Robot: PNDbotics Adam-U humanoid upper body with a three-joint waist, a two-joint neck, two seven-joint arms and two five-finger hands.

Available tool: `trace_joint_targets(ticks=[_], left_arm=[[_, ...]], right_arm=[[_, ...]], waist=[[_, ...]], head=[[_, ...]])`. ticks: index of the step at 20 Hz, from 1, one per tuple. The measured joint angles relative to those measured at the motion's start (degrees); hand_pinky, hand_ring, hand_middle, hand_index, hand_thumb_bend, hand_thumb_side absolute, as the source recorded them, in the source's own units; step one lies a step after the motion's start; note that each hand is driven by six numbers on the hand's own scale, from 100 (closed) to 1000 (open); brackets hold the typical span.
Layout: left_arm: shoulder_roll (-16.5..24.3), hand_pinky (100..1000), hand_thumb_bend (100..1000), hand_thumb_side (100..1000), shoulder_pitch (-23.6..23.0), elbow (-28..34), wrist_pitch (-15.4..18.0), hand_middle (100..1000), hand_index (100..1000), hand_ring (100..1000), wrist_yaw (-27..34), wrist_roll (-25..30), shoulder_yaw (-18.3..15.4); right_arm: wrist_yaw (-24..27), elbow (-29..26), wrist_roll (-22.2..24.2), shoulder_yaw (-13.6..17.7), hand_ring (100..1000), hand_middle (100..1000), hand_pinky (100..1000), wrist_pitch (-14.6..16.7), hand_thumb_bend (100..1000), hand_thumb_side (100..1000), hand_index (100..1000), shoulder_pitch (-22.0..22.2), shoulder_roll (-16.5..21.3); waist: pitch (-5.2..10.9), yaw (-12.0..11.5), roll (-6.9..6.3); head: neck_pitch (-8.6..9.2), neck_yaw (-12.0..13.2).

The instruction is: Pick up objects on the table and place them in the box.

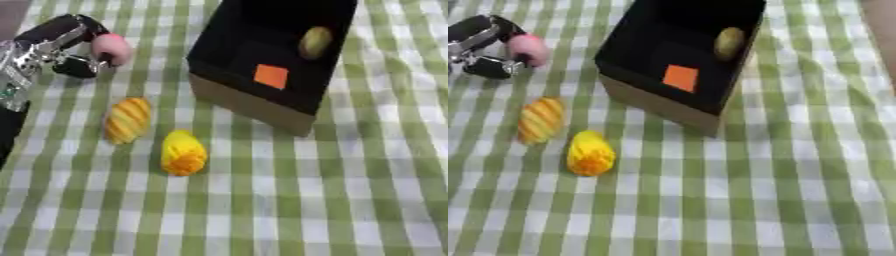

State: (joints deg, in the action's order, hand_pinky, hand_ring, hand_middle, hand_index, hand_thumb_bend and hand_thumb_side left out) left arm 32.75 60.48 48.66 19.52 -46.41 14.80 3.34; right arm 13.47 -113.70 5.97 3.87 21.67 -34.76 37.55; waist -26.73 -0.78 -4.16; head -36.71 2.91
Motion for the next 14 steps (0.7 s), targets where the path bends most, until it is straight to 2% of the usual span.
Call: trace_joint_targets(ticks=[8,14], left_arm=[[-0.13,731,100,100,1.30,6.77,0.43,546,628,579,-0.77,-2.61,0.82],[-3.78,729,100,100,4.21,14.97,0.98,536,627,569,-3.22,-2.59,2.96]], right_arm=[[0.37,0.00,-0.58,0.04,865,575,850,0.29,100,531,853,-0.08,0.00],[1.46,0.00,-1.66,0.23,853,586,844,0.82,100,534,852,-2.06,-0.02]], waist=[[1.02,-0.28,0.13],[1.82,-0.23,0.63]], head=[[-0.18,-0.02],[-0.85,0.17]])
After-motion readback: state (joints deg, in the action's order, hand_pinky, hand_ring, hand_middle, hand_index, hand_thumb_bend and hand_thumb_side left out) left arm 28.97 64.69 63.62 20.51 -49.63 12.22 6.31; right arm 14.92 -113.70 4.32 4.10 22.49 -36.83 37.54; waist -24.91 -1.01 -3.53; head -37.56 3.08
